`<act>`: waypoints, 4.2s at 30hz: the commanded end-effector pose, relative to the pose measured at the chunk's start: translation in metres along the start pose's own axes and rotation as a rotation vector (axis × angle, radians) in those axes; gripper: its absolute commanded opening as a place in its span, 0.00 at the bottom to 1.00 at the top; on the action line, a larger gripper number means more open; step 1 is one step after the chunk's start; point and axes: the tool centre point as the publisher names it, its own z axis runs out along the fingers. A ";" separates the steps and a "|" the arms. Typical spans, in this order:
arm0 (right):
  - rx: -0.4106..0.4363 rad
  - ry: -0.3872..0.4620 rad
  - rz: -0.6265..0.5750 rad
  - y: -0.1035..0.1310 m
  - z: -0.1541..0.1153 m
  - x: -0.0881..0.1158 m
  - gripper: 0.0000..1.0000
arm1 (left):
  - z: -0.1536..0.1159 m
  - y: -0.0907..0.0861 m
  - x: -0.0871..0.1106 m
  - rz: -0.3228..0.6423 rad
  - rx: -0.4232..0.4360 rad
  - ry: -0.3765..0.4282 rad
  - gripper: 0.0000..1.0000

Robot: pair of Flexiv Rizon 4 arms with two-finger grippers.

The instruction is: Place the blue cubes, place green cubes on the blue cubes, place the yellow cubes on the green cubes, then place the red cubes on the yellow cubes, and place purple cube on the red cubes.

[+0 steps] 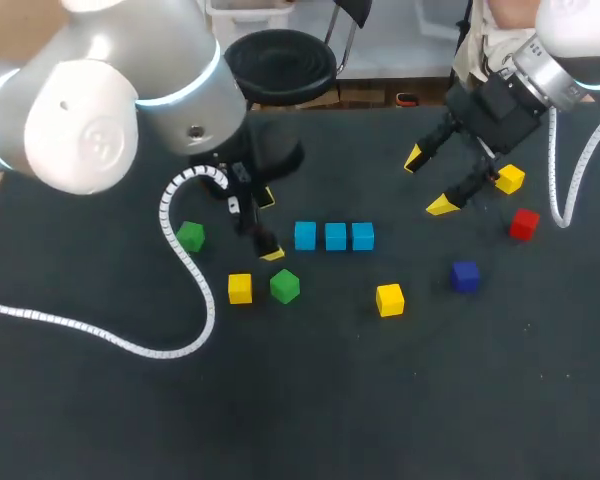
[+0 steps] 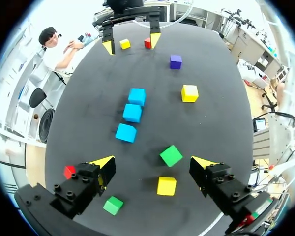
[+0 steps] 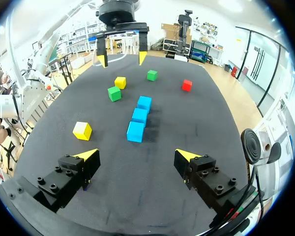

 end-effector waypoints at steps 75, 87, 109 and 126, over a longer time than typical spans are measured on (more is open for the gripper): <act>0.001 -0.001 -0.001 0.000 0.000 0.000 1.00 | -0.026 0.032 0.014 0.057 0.023 -0.158 1.00; 0.001 -0.001 -0.001 0.000 0.000 0.000 1.00 | -0.026 0.032 0.014 0.057 0.023 -0.158 1.00; 0.001 -0.001 -0.001 0.000 0.000 0.000 1.00 | -0.031 0.039 0.020 0.057 0.036 -0.207 1.00; 0.001 -0.001 -0.001 0.000 0.000 0.000 1.00 | -0.020 0.050 0.038 0.012 0.063 -0.216 1.00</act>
